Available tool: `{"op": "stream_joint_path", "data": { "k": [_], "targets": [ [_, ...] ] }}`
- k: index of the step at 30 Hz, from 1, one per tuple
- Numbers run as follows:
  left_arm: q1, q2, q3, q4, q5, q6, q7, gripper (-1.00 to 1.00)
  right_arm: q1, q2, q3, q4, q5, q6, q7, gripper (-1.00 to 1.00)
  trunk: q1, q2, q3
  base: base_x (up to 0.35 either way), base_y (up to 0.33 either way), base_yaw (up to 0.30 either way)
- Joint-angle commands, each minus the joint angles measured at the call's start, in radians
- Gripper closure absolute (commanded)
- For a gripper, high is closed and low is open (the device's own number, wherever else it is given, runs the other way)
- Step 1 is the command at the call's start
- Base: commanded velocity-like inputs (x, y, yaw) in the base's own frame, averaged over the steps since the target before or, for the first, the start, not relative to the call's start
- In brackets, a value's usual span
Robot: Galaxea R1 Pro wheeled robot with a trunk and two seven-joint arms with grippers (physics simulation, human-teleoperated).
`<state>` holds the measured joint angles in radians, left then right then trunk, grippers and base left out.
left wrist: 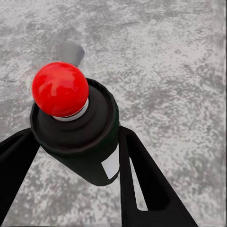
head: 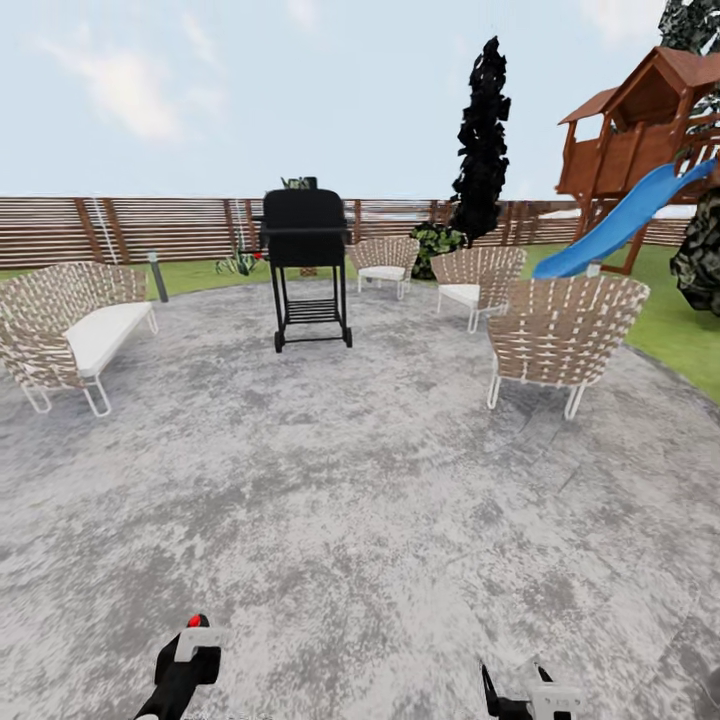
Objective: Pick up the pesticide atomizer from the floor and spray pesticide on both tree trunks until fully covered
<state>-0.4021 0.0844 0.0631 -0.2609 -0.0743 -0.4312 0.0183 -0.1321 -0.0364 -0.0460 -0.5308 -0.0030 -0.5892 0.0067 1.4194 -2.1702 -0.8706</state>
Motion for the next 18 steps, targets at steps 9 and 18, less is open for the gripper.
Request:
{"op": "stream_joint_path", "data": {
  "k": [9, 18],
  "targets": [
    [0.002, 0.000, 0.000, -0.001, 0.001, -0.001, -0.001, 1.00, 0.000, 0.001, 0.000, 0.001, 0.000, 0.000, 0.000, -1.00, 0.000, 0.000, 0.000, -0.324, 0.000, -0.298],
    [0.002, 0.000, 0.000, 0.001, 0.001, -0.001, -0.001, 1.00, 0.000, 0.001, 0.000, 0.001, 0.000, 0.000, -0.001, -1.00, 0.000, 0.000, 0.000, -0.337, 0.000, -0.300]
  ]
}}
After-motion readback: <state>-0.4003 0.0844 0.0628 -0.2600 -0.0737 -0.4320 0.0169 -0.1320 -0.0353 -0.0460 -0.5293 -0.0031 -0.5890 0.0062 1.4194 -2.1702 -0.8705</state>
